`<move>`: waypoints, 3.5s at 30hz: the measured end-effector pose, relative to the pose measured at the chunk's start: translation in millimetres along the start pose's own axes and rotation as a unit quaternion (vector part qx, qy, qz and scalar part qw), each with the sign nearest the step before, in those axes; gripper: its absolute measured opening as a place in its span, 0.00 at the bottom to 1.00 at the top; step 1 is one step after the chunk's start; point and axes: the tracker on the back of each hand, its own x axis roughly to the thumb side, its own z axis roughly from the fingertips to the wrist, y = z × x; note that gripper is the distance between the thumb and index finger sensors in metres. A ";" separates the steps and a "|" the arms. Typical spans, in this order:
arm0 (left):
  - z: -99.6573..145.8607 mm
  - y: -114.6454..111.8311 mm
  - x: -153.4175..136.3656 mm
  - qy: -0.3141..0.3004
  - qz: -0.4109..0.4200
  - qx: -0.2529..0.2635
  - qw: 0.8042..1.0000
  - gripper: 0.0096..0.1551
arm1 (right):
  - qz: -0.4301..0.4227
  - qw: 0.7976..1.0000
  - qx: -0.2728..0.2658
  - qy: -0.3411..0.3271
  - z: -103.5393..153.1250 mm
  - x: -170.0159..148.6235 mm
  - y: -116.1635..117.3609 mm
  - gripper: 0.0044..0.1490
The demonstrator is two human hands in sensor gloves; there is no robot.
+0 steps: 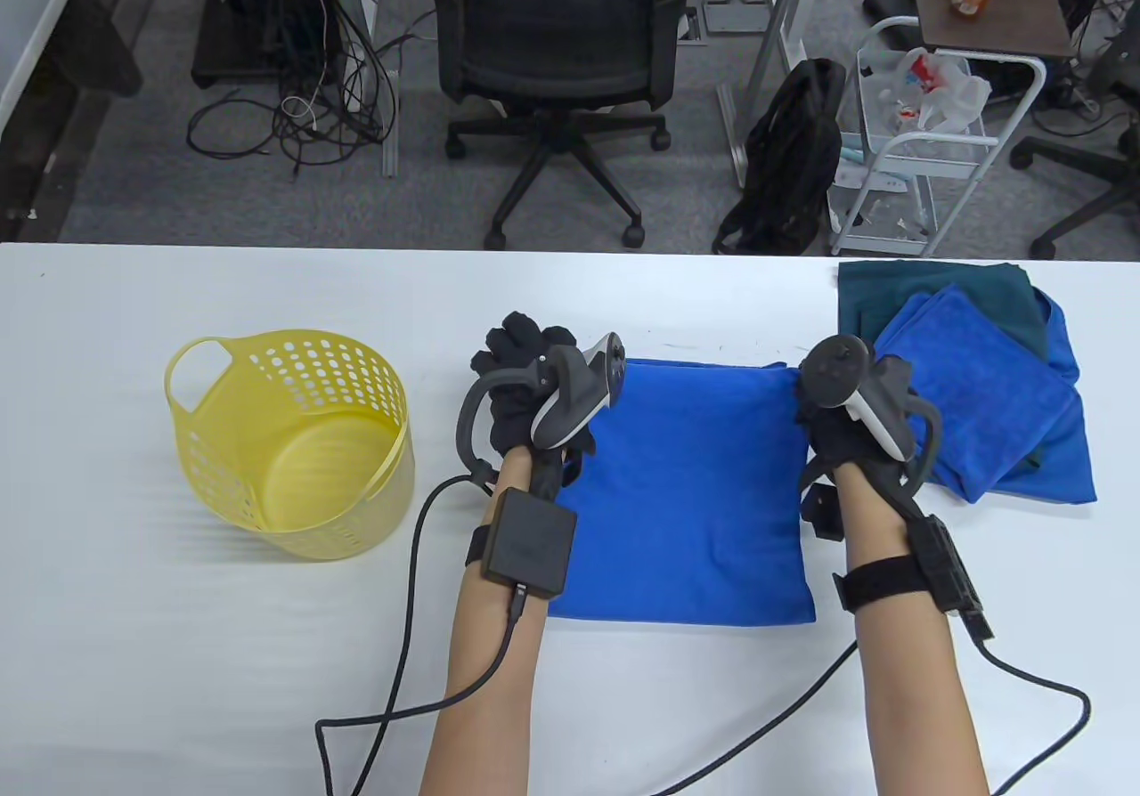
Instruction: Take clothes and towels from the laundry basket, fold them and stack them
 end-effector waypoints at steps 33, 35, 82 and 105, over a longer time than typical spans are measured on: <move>192.1 -93.6 -66.5 -0.335 0.015 -0.139 0.932 0.42 | 0.114 0.953 0.081 -0.269 176.9 -75.9 73.2 0.36; 194.8 -96.4 -66.0 -0.323 0.018 -0.125 0.938 0.40 | 0.125 0.951 0.086 -0.267 178.5 -74.0 73.4 0.34; 85.2 -17.0 -21.2 -0.077 -0.042 -0.085 0.993 0.24 | 0.087 0.982 0.064 -0.156 76.0 -15.0 9.0 0.24; 109.3 -41.2 -36.8 -0.167 0.056 -0.032 0.984 0.40 | 0.011 0.991 0.135 -0.001 71.0 -29.1 34.3 0.40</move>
